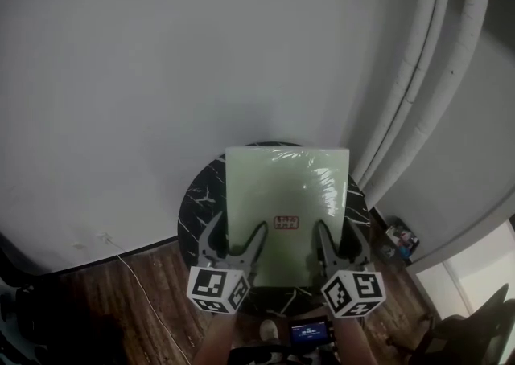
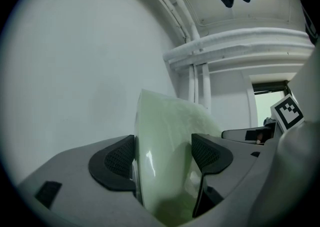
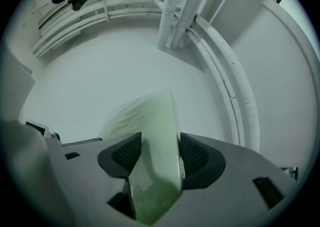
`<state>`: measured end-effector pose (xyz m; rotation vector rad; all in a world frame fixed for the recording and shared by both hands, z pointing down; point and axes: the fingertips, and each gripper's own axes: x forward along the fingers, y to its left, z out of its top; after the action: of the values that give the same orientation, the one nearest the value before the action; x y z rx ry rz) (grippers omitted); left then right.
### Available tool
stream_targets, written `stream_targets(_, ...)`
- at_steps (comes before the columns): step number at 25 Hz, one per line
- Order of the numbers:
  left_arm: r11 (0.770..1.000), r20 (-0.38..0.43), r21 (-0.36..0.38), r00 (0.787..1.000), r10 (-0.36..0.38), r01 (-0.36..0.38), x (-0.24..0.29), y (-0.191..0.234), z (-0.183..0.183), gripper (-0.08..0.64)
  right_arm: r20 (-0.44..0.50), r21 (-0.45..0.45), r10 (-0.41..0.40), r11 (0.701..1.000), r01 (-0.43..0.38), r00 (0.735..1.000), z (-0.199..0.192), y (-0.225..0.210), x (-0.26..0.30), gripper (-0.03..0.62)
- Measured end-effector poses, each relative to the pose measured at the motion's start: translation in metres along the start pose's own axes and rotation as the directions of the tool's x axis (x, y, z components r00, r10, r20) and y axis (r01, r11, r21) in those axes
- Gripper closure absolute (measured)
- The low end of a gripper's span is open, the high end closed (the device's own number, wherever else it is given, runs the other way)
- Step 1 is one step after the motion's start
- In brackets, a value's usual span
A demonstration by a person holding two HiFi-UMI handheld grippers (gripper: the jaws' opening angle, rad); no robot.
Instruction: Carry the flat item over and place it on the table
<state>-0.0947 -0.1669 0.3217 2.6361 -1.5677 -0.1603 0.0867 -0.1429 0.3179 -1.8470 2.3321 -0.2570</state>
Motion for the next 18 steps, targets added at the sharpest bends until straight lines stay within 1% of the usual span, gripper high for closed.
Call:
stream_targets(2, 1.0, -0.005, -0.006, 1.0, -0.011, 0.011, 0.001, 0.0, -0.002, 0.193, -0.004, 0.002, -0.009, 1.0, 0.009, 1.0, -0.002, -0.001, -0.002, 0.364)
stream_targets(5, 1.0, 0.01, -0.014, 1.0, -0.016, 0.017, 0.001, -0.003, 0.001, 0.193, 0.001, -0.01, -0.015, 1.0, 0.015, 1.0, 0.002, -0.002, -0.002, 0.364)
stream_targets(13, 1.0, 0.04, -0.01, 0.999, -0.011, 0.011, 0.0, 0.009, 0.013, 0.195, 0.027, -0.032, -0.006, 0.999, 0.007, 1.0, 0.011, 0.011, 0.005, 0.364)
stream_targets(18, 1.0, 0.058, -0.016, 0.998, -0.013, 0.014, -0.004, 0.006, 0.022, 0.196, 0.037, -0.041, 0.003, 0.999, -0.002, 0.999, 0.021, 0.015, 0.001, 0.364)
